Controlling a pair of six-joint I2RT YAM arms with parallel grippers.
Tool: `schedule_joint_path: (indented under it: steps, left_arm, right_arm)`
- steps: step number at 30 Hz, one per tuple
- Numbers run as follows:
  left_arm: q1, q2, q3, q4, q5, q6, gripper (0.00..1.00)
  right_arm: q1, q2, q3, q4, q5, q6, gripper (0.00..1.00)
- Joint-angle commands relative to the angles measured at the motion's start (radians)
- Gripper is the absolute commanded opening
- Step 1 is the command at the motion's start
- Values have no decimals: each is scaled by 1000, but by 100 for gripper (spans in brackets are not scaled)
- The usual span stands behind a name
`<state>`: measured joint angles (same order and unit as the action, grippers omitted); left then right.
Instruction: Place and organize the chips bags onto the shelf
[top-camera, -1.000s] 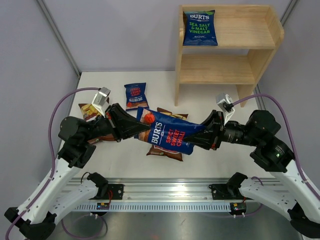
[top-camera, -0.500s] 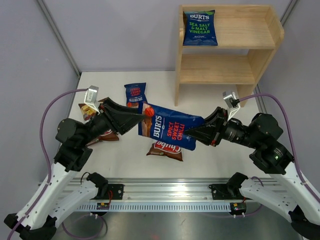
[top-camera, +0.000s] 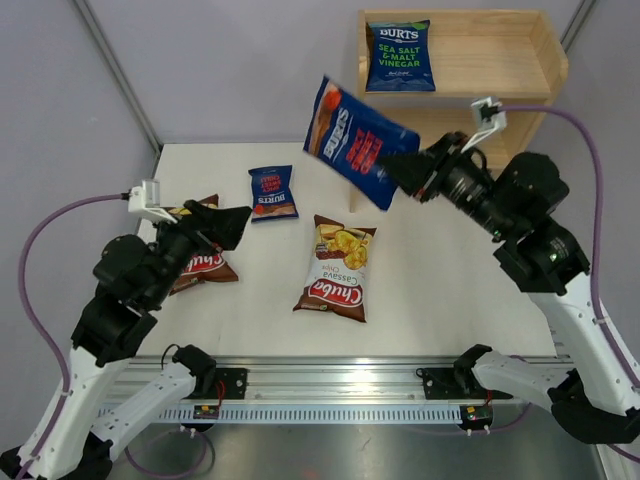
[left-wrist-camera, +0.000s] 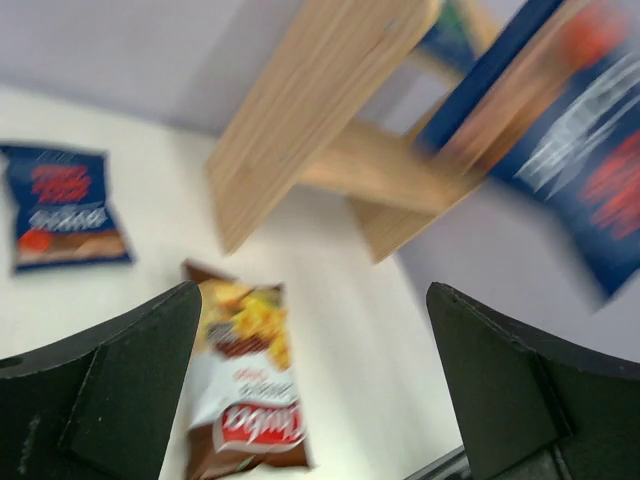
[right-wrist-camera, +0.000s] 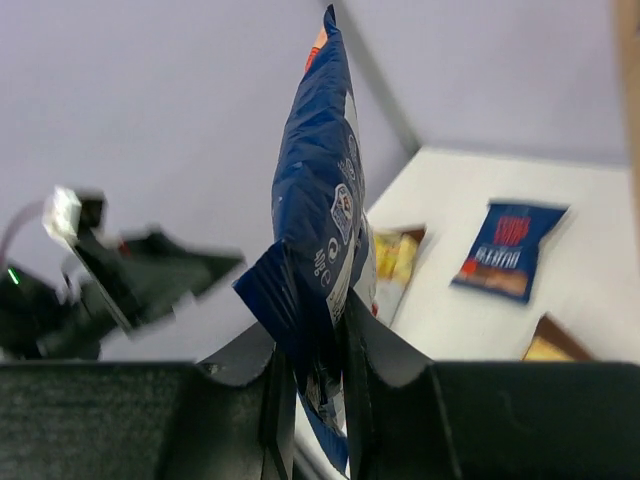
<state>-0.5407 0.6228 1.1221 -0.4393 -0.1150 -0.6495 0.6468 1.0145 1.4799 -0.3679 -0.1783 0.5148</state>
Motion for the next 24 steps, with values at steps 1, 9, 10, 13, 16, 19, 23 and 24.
schedule_joint_path:
  steps: [1, 9, 10, 13, 16, 19, 23, 24]
  left_arm:
    - [2, 0, -76, -160, -54, 105, 99]
    - [2, -66, -153, -282, 136, 277, 99]
    - [2, -81, -160, -288, 150, 284, 99]
    - [2, -138, -177, -325, 150, 316, 99]
    - [2, -193, -209, -343, 130, 352, 99]
    - [1, -216, -209, -335, 138, 356, 99]
    - [1, -232, -212, -334, 138, 360, 99]
    - [1, -235, -214, -331, 143, 358, 99]
  right_arm:
    - [-117, 80, 221, 27, 111, 59, 0]
    - [-606, 286, 484, 139, -51, 457, 0]
    - [-639, 318, 471, 186, -82, 509, 0]
    - [-806, 358, 442, 288, -101, 643, 0]
    - [-823, 381, 384, 356, -38, 703, 0]
    - [-823, 418, 352, 357, 0, 760, 1]
    - [-820, 458, 344, 373, 16, 772, 1]
    - [-817, 463, 344, 338, 35, 769, 1]
